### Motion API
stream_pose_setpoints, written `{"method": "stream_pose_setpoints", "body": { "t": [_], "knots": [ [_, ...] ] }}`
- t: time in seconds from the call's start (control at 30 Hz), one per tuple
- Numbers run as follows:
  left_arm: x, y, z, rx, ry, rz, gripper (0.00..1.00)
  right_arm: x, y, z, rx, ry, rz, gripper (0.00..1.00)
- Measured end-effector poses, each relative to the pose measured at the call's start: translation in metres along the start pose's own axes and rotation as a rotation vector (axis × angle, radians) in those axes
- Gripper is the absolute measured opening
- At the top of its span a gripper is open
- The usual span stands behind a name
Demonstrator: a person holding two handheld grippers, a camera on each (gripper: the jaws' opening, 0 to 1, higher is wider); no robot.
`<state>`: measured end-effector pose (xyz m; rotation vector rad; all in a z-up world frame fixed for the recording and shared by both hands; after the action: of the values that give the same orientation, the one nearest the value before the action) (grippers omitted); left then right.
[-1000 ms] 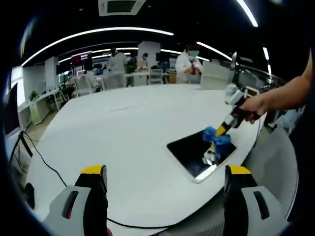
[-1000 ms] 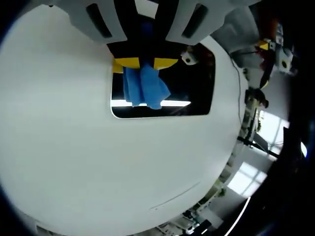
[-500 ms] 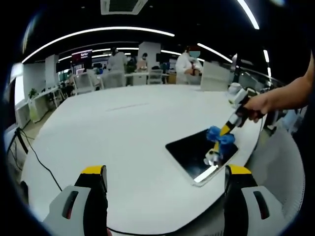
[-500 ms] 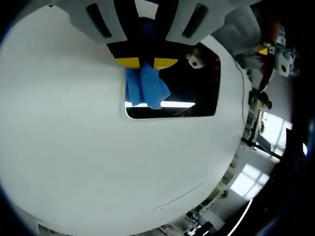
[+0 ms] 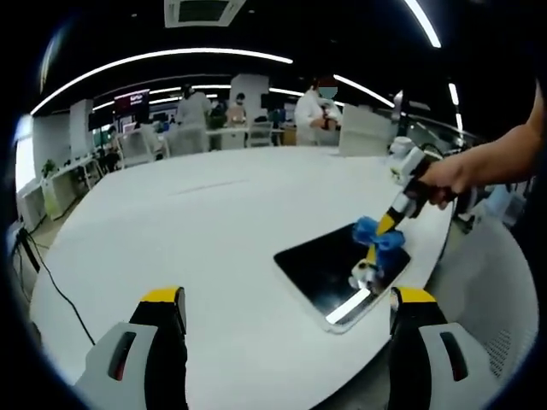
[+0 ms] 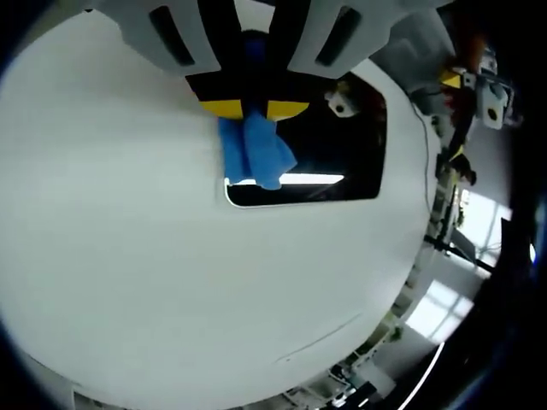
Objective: Wipe the mirror surface with the cleaning cloth until all visible marks leave the cleaned area.
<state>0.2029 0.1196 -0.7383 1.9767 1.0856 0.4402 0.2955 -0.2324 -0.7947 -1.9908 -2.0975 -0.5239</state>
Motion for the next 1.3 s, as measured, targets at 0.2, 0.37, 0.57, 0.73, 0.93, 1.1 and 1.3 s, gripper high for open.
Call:
{"method": "stream_pose_setpoints", "body": {
  "t": [0.2, 0.37, 0.57, 0.73, 0.93, 1.1, 1.3],
  "knots": [
    [0.004, -0.006, 0.002, 0.013, 0.013, -0.009, 1.0, -0.002, 0.0, 0.0, -0.005, 0.012, 0.023, 0.01],
    [0.003, -0.01, 0.004, 0.041, 0.024, 0.012, 1.0, 0.003, -0.003, 0.0, -0.015, -0.015, -0.006, 0.01],
    [-0.001, -0.012, 0.005, 0.062, -0.008, 0.021, 1.0, 0.004, -0.005, -0.002, -0.029, -0.029, -0.013, 0.01],
    [0.001, -0.013, 0.004, 0.061, -0.004, 0.009, 1.0, 0.005, -0.004, -0.003, -0.025, -0.037, -0.015, 0.01],
    [0.001, -0.015, 0.003, 0.066, 0.006, -0.006, 1.0, 0.004, -0.001, -0.004, -0.028, -0.084, -0.027, 0.01],
    [0.002, -0.015, 0.004, 0.064, 0.002, -0.009, 1.0, 0.002, 0.0, -0.004, -0.015, -0.071, -0.011, 0.01],
    [0.001, -0.016, 0.005, 0.057, -0.015, -0.018, 1.0, 0.0, -0.001, -0.003, -0.024, -0.052, -0.001, 0.01]
  ]
}}
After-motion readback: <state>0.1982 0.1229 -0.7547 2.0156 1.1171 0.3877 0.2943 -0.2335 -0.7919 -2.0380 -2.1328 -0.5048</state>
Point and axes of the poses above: the point that each gripper's makers call its tool centre point, and the gripper's own axes: z roughly forward along the fingers, x roughly to its left, y roughly out of its top, the point moved 9 cm from there along -z, roughly backward along the fingers, and after that the axes turned 10 degrees about x, right-handed, at the moved point
